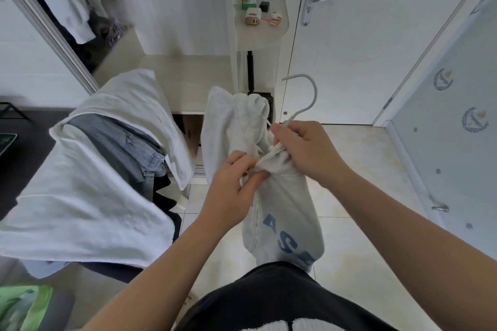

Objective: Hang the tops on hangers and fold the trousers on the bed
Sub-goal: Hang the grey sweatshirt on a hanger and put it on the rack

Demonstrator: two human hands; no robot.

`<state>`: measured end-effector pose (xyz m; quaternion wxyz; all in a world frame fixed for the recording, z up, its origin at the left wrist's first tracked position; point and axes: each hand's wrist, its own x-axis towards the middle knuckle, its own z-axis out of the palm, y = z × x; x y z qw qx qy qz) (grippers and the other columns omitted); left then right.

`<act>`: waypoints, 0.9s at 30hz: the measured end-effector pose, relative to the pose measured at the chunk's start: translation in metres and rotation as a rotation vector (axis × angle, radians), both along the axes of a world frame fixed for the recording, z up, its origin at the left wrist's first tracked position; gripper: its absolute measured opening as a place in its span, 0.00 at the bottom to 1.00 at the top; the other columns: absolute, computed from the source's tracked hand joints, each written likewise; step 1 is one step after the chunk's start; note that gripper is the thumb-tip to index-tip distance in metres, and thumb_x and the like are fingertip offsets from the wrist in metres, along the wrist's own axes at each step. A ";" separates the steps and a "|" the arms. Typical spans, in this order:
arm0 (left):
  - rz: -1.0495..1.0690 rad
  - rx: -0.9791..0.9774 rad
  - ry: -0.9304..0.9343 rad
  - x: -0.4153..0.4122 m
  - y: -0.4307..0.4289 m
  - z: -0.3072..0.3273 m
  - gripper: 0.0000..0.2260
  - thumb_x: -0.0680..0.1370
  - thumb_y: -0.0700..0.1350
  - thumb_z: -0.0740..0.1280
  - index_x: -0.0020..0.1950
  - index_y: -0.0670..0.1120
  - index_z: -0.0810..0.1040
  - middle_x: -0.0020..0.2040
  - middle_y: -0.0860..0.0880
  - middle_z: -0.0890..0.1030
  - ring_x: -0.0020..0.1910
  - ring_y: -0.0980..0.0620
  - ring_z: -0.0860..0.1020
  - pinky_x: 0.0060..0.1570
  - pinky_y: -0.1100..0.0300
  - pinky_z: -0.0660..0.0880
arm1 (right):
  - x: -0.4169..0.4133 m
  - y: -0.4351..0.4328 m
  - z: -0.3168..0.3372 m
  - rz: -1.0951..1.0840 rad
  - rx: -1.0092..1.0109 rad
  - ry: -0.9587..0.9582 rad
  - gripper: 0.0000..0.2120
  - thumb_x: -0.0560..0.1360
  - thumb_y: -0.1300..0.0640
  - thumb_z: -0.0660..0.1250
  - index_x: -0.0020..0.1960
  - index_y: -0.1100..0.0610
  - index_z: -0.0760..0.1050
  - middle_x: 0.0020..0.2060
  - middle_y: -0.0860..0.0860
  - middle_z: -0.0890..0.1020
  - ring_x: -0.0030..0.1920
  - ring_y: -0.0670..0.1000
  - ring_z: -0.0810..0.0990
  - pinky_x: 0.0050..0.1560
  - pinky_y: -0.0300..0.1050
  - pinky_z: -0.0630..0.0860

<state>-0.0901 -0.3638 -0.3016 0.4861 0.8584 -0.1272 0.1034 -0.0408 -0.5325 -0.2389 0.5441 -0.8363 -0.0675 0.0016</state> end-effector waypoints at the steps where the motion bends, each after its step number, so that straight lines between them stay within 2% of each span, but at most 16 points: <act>1: 0.020 -0.004 -0.022 0.000 0.002 0.004 0.10 0.81 0.43 0.68 0.41 0.51 0.72 0.40 0.53 0.71 0.41 0.54 0.72 0.43 0.64 0.68 | 0.004 -0.005 0.003 0.042 -0.064 0.005 0.22 0.80 0.53 0.65 0.36 0.70 0.70 0.29 0.55 0.69 0.32 0.49 0.67 0.36 0.44 0.65; 4: 0.076 -0.041 -0.074 0.004 0.007 0.013 0.08 0.80 0.43 0.66 0.42 0.44 0.74 0.41 0.49 0.72 0.41 0.53 0.71 0.41 0.64 0.67 | 0.014 -0.020 0.011 0.184 -0.285 0.005 0.17 0.77 0.57 0.66 0.32 0.62 0.72 0.30 0.54 0.74 0.32 0.52 0.71 0.38 0.49 0.70; 6: 0.062 -0.050 -0.092 0.007 0.007 0.019 0.08 0.80 0.43 0.66 0.43 0.40 0.76 0.42 0.47 0.73 0.42 0.51 0.71 0.42 0.64 0.68 | 0.018 -0.024 0.012 0.255 -0.379 0.019 0.11 0.75 0.59 0.65 0.37 0.65 0.77 0.37 0.53 0.80 0.39 0.58 0.78 0.44 0.55 0.75; 8: 0.028 -0.059 -0.098 0.009 0.001 0.026 0.09 0.80 0.43 0.66 0.44 0.39 0.77 0.42 0.47 0.73 0.43 0.50 0.72 0.43 0.63 0.69 | 0.020 -0.022 0.009 0.326 -0.498 0.058 0.14 0.76 0.57 0.64 0.40 0.68 0.77 0.39 0.56 0.79 0.41 0.59 0.77 0.46 0.56 0.75; 11: 0.000 -0.067 -0.089 0.008 -0.004 0.027 0.08 0.79 0.42 0.66 0.43 0.39 0.77 0.42 0.47 0.73 0.43 0.51 0.72 0.45 0.65 0.68 | 0.025 -0.017 0.004 0.385 -0.607 0.148 0.16 0.77 0.57 0.63 0.39 0.70 0.75 0.39 0.61 0.78 0.36 0.54 0.70 0.41 0.52 0.73; 13: -0.004 -0.063 -0.073 0.008 -0.002 0.023 0.08 0.79 0.43 0.66 0.43 0.40 0.76 0.41 0.48 0.73 0.43 0.51 0.72 0.45 0.68 0.68 | 0.027 -0.017 0.003 0.385 -0.566 0.206 0.16 0.75 0.59 0.63 0.35 0.71 0.70 0.34 0.63 0.72 0.34 0.53 0.65 0.36 0.50 0.67; 15: -0.003 -0.058 -0.055 0.008 0.002 0.020 0.08 0.80 0.44 0.66 0.42 0.43 0.75 0.41 0.50 0.73 0.42 0.52 0.72 0.44 0.69 0.68 | 0.026 -0.018 0.002 0.362 -0.484 0.281 0.14 0.74 0.61 0.62 0.32 0.64 0.64 0.31 0.58 0.65 0.34 0.52 0.61 0.35 0.48 0.61; 16: -0.004 -0.057 -0.045 0.009 0.003 0.019 0.08 0.80 0.44 0.66 0.42 0.43 0.75 0.41 0.51 0.73 0.42 0.52 0.73 0.44 0.69 0.68 | 0.026 -0.019 0.000 0.353 -0.458 0.323 0.13 0.74 0.61 0.62 0.33 0.61 0.65 0.31 0.55 0.64 0.34 0.51 0.61 0.36 0.48 0.61; 18: 0.003 -0.047 -0.035 0.010 0.002 0.020 0.07 0.80 0.44 0.67 0.42 0.45 0.75 0.41 0.51 0.74 0.42 0.53 0.73 0.43 0.70 0.69 | 0.026 -0.018 -0.004 0.366 -0.440 0.385 0.12 0.76 0.57 0.61 0.37 0.62 0.67 0.34 0.55 0.69 0.36 0.50 0.65 0.41 0.49 0.65; 20: 0.037 -0.035 -0.064 0.012 0.000 0.023 0.07 0.79 0.44 0.68 0.42 0.47 0.74 0.40 0.52 0.74 0.41 0.55 0.72 0.42 0.71 0.67 | 0.029 -0.014 -0.007 0.425 -0.469 0.384 0.15 0.78 0.53 0.60 0.45 0.65 0.76 0.42 0.56 0.80 0.41 0.49 0.73 0.48 0.51 0.73; 22: 0.064 -0.044 -0.119 0.013 0.000 0.028 0.07 0.79 0.42 0.68 0.42 0.46 0.75 0.39 0.51 0.74 0.40 0.55 0.71 0.42 0.71 0.66 | 0.030 -0.008 -0.007 0.490 -0.525 0.384 0.14 0.80 0.52 0.59 0.55 0.56 0.81 0.51 0.51 0.83 0.50 0.49 0.79 0.56 0.49 0.76; 24: 0.059 -0.043 -0.163 0.012 0.000 0.032 0.05 0.79 0.40 0.68 0.43 0.45 0.76 0.40 0.51 0.74 0.40 0.56 0.71 0.42 0.71 0.66 | 0.031 -0.003 -0.007 0.528 -0.558 0.396 0.14 0.81 0.54 0.57 0.61 0.50 0.79 0.56 0.48 0.82 0.56 0.50 0.80 0.60 0.49 0.77; 26: 0.065 -0.047 -0.178 0.009 0.002 0.031 0.05 0.79 0.40 0.69 0.43 0.44 0.77 0.40 0.53 0.73 0.39 0.57 0.71 0.42 0.71 0.66 | 0.033 0.000 -0.009 0.542 -0.564 0.417 0.13 0.82 0.54 0.57 0.60 0.49 0.79 0.56 0.47 0.81 0.57 0.49 0.79 0.61 0.49 0.76; 27: 0.081 -0.050 -0.178 0.008 0.005 0.029 0.05 0.79 0.40 0.69 0.43 0.44 0.77 0.39 0.52 0.73 0.39 0.57 0.70 0.42 0.71 0.66 | 0.034 0.000 -0.011 0.544 -0.560 0.426 0.12 0.82 0.54 0.58 0.56 0.49 0.79 0.54 0.46 0.81 0.55 0.47 0.79 0.60 0.46 0.76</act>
